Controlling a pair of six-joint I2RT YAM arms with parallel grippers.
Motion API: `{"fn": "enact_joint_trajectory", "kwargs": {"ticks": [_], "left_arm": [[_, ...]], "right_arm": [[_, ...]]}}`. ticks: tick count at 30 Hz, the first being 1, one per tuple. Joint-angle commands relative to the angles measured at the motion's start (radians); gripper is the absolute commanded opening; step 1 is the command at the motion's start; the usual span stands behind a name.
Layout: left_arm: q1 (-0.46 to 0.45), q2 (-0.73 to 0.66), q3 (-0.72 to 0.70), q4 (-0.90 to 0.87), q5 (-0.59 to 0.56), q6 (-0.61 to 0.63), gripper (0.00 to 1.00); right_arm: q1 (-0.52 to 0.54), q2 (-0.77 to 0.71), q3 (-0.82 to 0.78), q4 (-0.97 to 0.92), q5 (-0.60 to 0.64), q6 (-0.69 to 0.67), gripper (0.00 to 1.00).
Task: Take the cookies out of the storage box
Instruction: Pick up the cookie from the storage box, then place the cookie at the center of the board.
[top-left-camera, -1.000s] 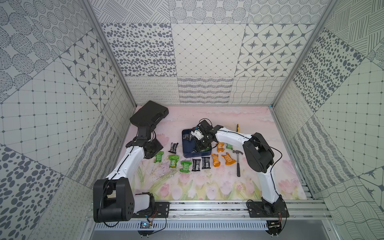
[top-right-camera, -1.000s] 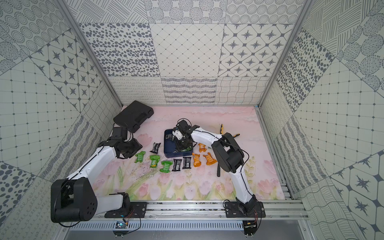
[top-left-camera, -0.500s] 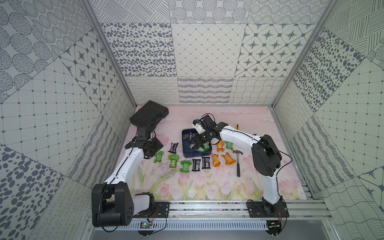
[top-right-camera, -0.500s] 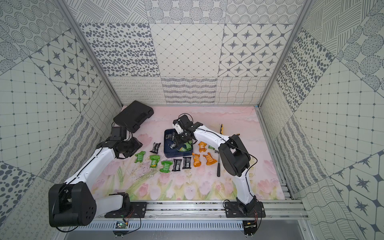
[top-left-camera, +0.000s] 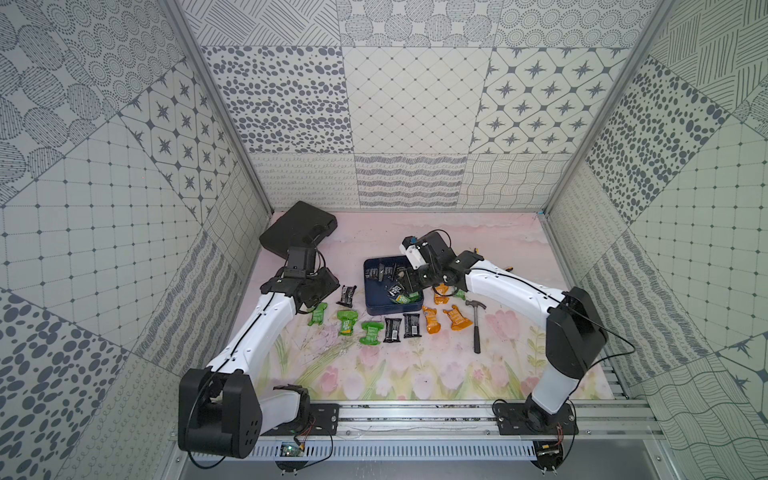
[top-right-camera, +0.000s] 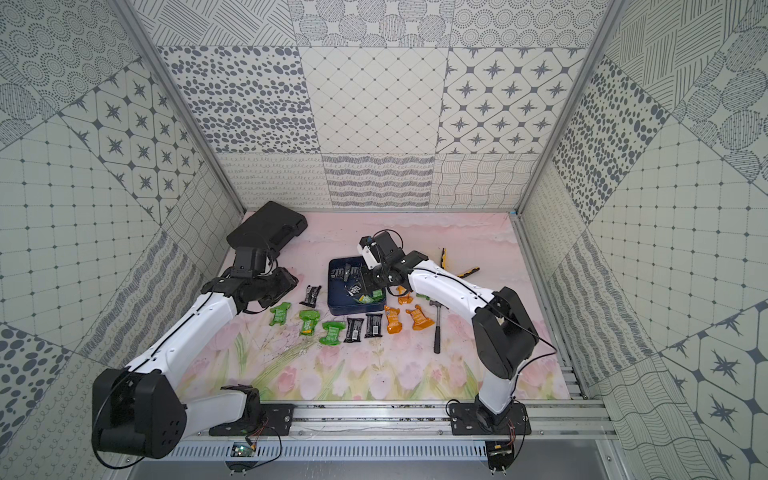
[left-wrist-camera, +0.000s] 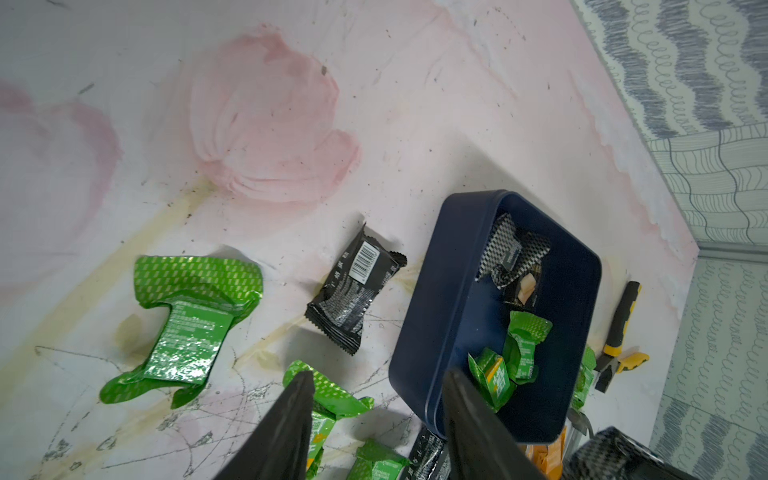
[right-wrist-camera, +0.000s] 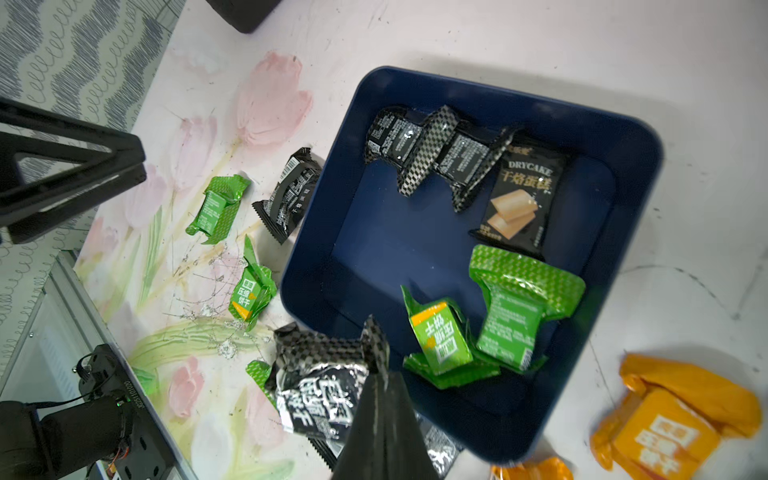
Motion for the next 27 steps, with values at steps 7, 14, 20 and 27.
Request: {"fn": "enact_joint_trajectory", "kwargs": {"ticks": [7, 14, 20, 27], "left_arm": [[-0.277, 0.063, 0.054, 0.079, -0.121, 0.014, 0.55], [-0.431, 0.179, 0.115, 0.092, -0.122, 0.001, 0.55], [-0.508, 0.272, 0.164, 0.104, -0.101, -0.033, 0.55], [-0.538, 0.377, 0.237, 0.088, -0.085, -0.022, 0.56]], "right_arm": [[0.008, -0.298, -0.327, -0.056, 0.092, 0.119, 0.0], [0.007, -0.358, -0.525, -0.017, 0.147, 0.254, 0.0], [0.008, -0.303, -0.582, 0.069, 0.197, 0.35, 0.0], [0.006, -0.3, -0.628, 0.092, 0.256, 0.362, 0.0]]}}
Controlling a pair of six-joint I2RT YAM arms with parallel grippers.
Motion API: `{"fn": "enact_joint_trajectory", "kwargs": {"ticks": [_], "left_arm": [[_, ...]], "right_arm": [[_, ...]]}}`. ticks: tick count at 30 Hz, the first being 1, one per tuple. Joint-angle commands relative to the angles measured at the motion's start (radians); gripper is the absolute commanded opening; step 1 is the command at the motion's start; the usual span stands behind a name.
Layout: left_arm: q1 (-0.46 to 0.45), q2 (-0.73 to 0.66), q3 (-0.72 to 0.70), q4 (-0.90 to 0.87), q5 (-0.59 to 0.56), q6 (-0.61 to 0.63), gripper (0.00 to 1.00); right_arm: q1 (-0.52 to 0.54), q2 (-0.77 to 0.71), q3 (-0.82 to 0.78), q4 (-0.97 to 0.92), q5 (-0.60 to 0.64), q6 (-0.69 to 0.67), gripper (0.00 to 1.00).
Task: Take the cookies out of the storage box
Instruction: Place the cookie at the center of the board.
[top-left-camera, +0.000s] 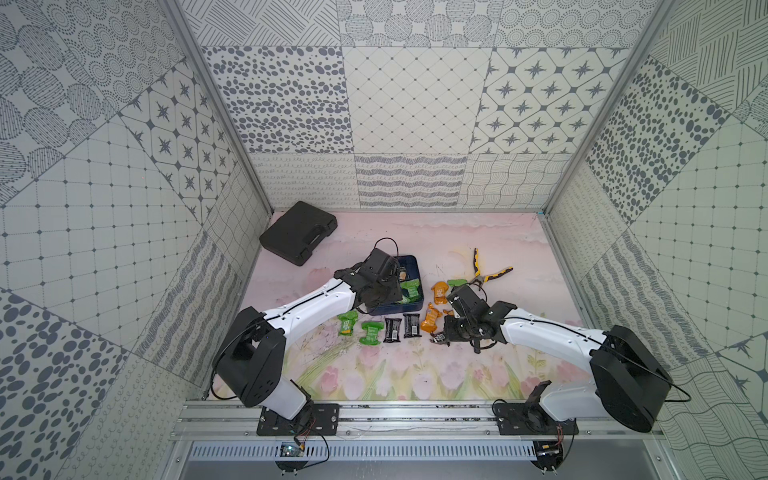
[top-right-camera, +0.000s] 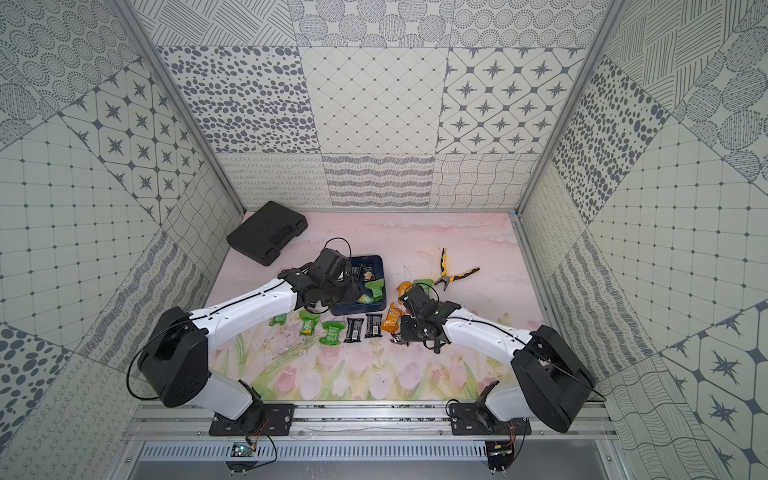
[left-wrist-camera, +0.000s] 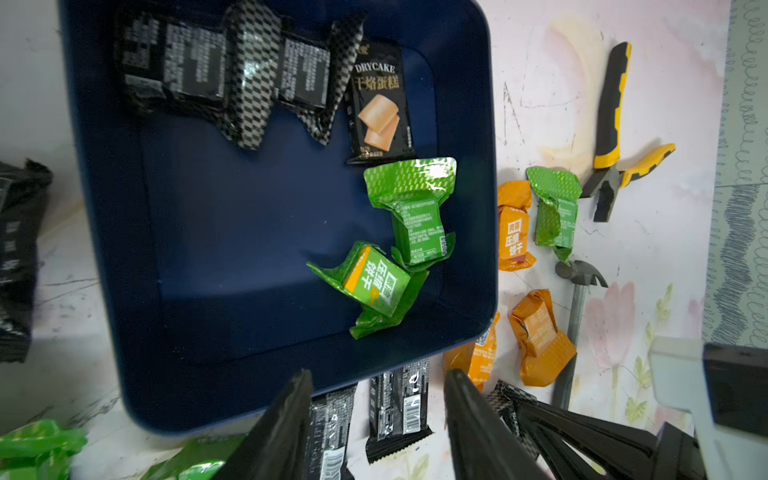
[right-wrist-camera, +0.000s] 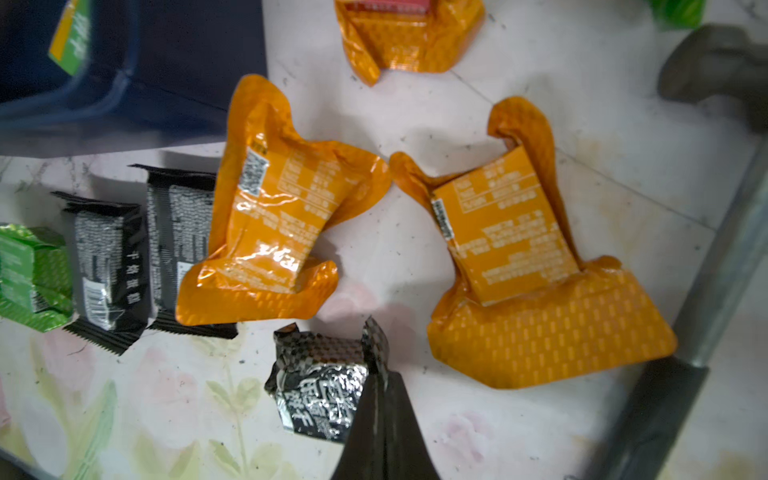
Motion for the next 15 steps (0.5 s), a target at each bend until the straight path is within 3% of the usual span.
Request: {"fn": "enact_joint_trajectory", "kwargs": {"ticks": [1, 4, 9, 15], "left_arm": [[-0.017, 0.069, 0.058, 0.006, 0.008, 0.003, 0.56], [-0.019, 0.12, 0.103, -0.016, 0.015, 0.024, 0.56], [-0.018, 0.212, 0.187, -0.078, 0.027, 0.038, 0.57], [-0.02, 0.31, 0.29, -0.129, 0.008, 0.054, 0.58]], "right_arm": [[0.004, 0.004, -0.012, 0.053, 0.042, 0.021, 0.0], [0.004, 0.004, -0.017, 0.055, 0.047, 0.019, 0.03], [0.004, -0.034, -0.031, 0.052, 0.071, 0.034, 0.34], [-0.003, -0.12, -0.019, 0.031, 0.133, 0.021, 0.46]]}}
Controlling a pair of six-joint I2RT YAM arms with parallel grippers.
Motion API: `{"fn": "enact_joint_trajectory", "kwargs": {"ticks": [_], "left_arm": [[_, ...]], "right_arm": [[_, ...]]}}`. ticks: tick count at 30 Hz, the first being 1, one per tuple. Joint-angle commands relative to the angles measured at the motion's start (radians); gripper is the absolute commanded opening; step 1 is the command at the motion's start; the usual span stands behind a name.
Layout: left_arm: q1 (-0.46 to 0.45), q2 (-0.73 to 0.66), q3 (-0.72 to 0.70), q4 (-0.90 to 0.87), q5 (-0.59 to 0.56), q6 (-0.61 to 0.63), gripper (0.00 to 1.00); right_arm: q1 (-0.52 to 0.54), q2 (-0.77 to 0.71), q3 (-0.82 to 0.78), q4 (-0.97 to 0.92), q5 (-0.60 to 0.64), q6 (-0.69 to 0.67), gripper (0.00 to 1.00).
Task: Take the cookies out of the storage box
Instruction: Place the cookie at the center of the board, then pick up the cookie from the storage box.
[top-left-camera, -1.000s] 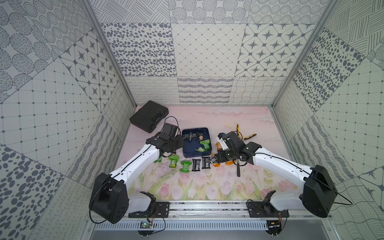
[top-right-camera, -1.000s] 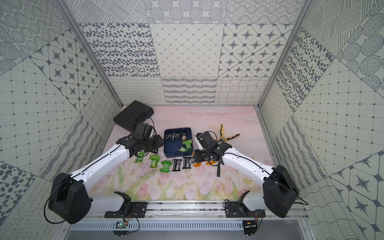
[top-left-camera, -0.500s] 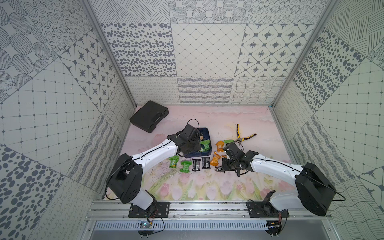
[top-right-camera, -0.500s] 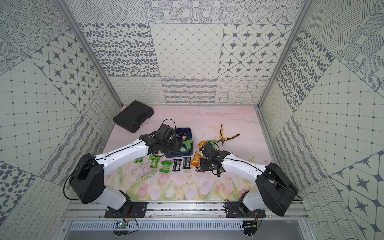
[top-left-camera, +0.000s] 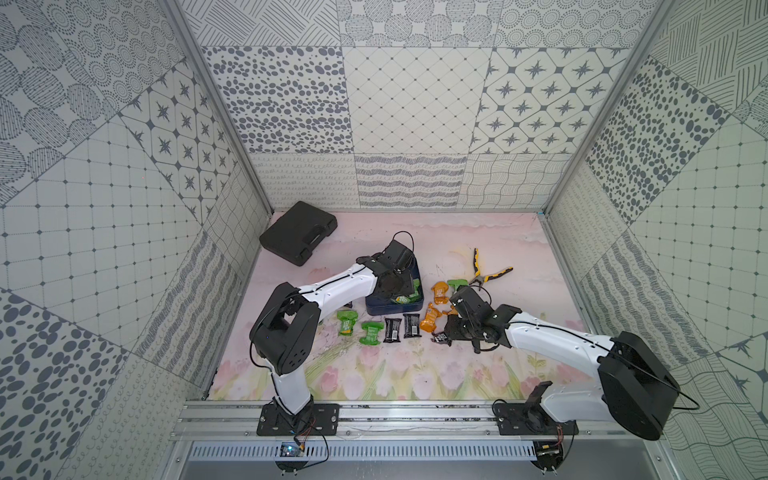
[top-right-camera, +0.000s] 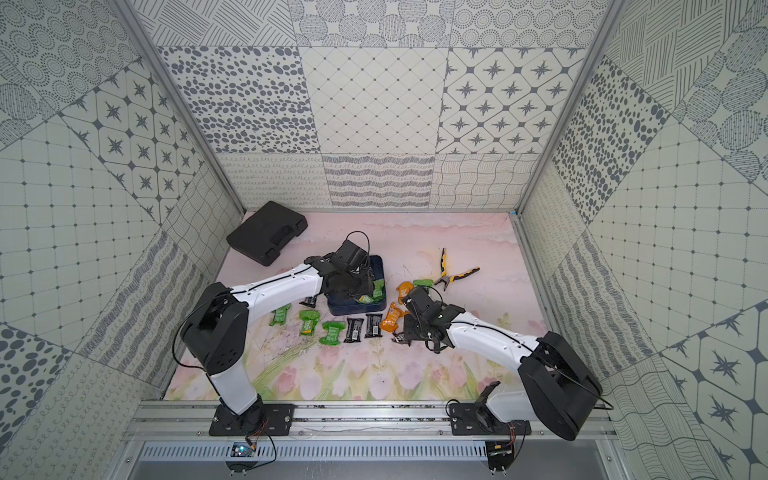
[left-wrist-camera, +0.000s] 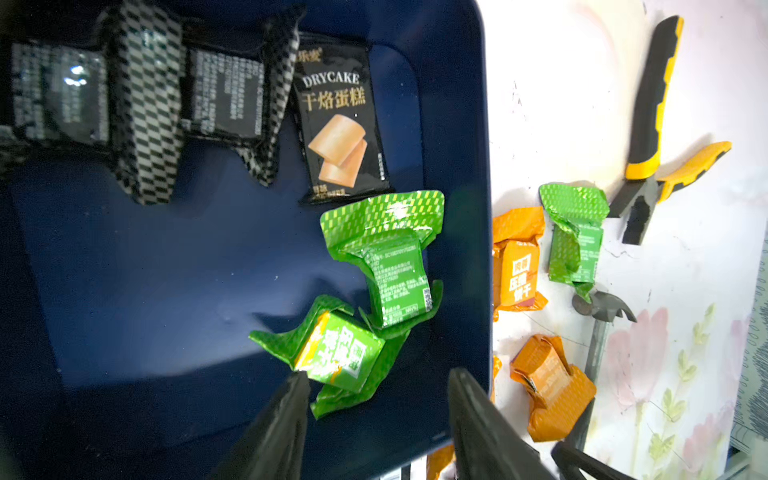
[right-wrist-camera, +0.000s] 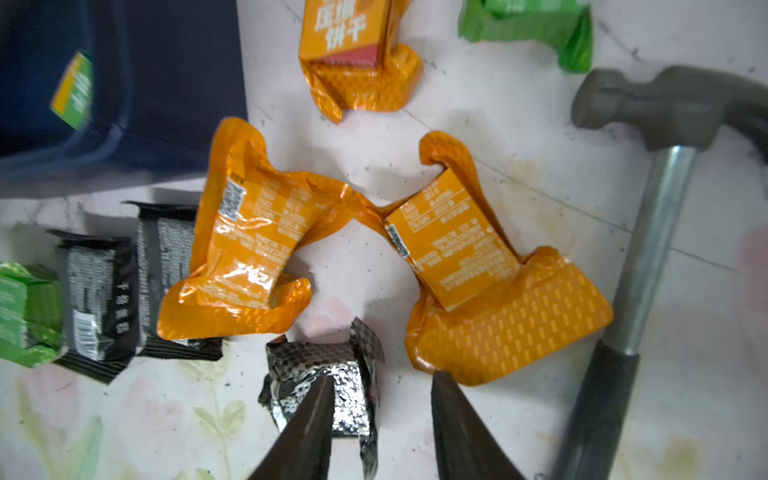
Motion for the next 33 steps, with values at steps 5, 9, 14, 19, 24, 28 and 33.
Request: {"fn": "enact_joint_trajectory", "kwargs": {"ticks": [5, 9, 14, 19, 24, 28, 33], "left_arm": [[-0.005, 0.129, 0.135, -0.123, -0.041, 0.027, 0.49], [0.012, 0.148, 0.129, -0.107, -0.049, -0.01, 0.47], [0.043, 0.144, 0.074, 0.001, -0.004, -0.029, 0.47], [0.069, 0.144, 0.032, 0.091, 0.017, -0.037, 0.47], [0.087, 0.165, 0.011, 0.167, 0.071, -0.053, 0.46], [0.092, 0.18, -0.005, 0.225, 0.11, -0.065, 0.43], [0.096, 0.192, -0.02, 0.282, 0.146, -0.082, 0.36]], "right_arm": [[-0.02, -0.08, 0.025, -0.004, 0.081, -0.028, 0.46], [-0.036, -0.087, 0.035, -0.004, 0.076, -0.037, 0.46], [-0.052, -0.075, 0.044, -0.002, 0.062, -0.05, 0.46], [-0.071, -0.056, 0.059, -0.003, 0.04, -0.067, 0.46], [-0.092, -0.035, 0.078, -0.002, 0.017, -0.085, 0.46], [-0.102, -0.019, 0.089, -0.002, -0.001, -0.094, 0.46], [-0.111, 0.002, 0.101, -0.002, -0.022, -0.098, 0.46]]}}
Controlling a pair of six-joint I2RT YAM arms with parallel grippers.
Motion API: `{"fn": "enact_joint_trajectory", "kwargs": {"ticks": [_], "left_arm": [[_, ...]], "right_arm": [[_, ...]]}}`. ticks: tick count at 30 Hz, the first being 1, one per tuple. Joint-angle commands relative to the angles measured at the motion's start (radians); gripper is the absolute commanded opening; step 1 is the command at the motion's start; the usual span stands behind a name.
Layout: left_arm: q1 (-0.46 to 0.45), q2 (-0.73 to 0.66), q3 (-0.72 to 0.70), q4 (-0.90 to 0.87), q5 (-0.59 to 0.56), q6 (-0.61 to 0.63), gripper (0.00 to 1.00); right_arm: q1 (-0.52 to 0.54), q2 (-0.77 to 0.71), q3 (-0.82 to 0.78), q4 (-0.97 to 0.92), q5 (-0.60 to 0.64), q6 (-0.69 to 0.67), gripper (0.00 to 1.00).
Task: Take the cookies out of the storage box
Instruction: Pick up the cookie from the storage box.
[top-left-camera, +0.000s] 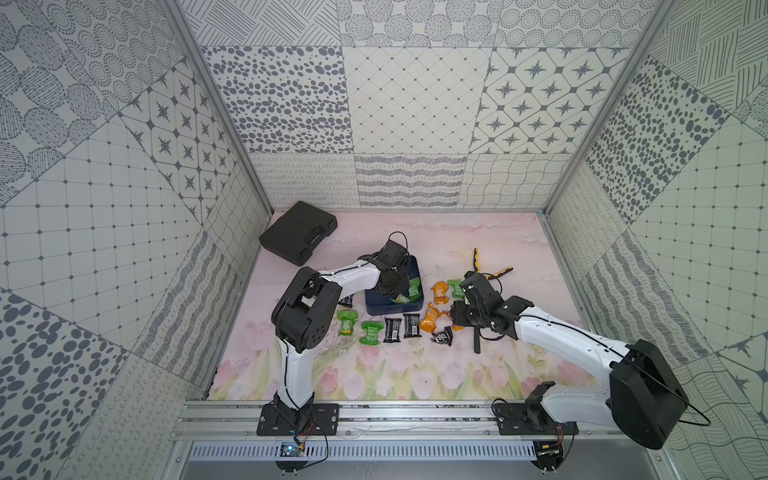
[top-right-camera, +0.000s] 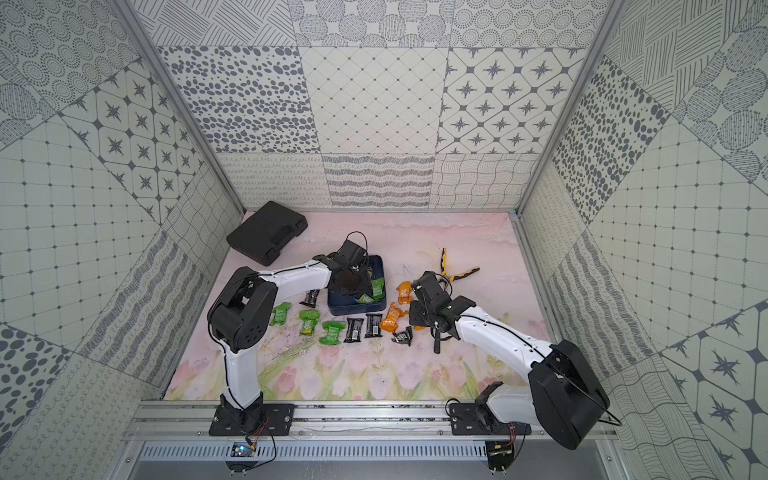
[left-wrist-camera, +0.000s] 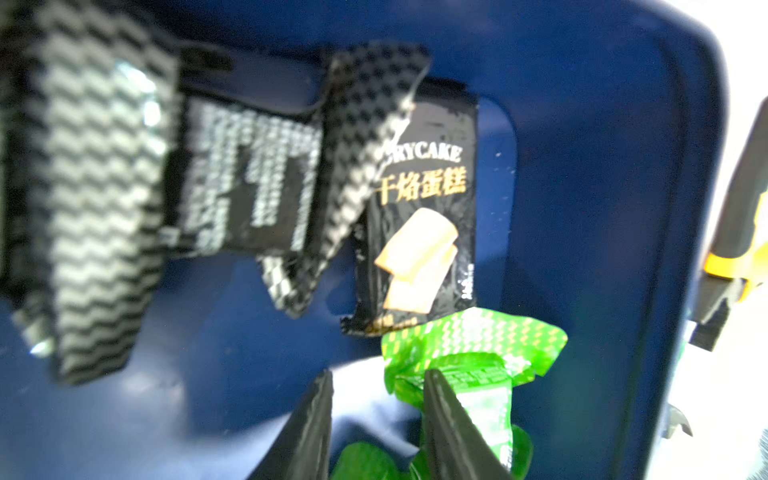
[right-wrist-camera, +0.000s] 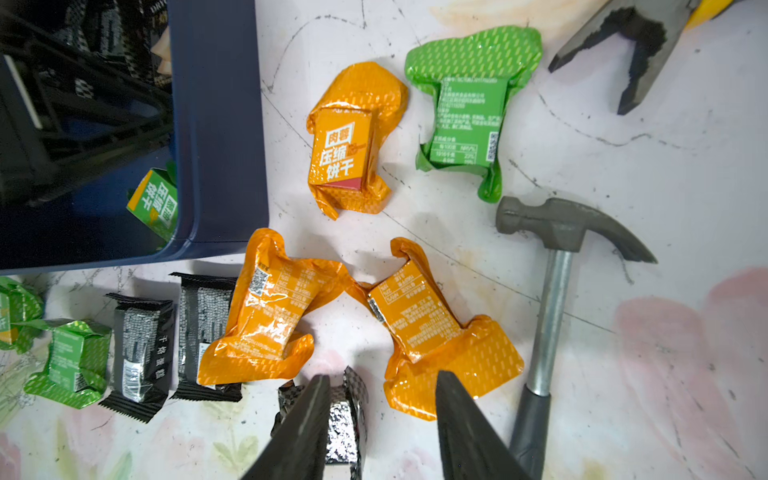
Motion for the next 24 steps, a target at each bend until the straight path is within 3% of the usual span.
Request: {"fn": "enact_joint_trajectory", "kwargs": {"ticks": [1, 10, 19, 24], "left_arm": [[0.01, 0.021, -0.019, 0.111, 0.078, -0.03, 0.35], [0.013, 0.028, -0.017, 0.141, 0.106, -0.038, 0.24], [0.014, 0.006, -0.006, 0.093, 0.058, 0.009, 0.0], [0.013, -0.053, -0.01, 0.078, 0.022, 0.067, 0.0]], "right_arm": [[-0.008, 0.02, 0.036, 0.019, -0.022, -0.017, 0.46], [-0.012, 0.04, 0.051, 0.019, -0.033, -0.016, 0.45], [-0.018, 0.04, 0.054, 0.026, -0.037, -0.017, 0.44], [-0.021, 0.038, 0.054, 0.029, -0.039, -0.022, 0.44]]}}
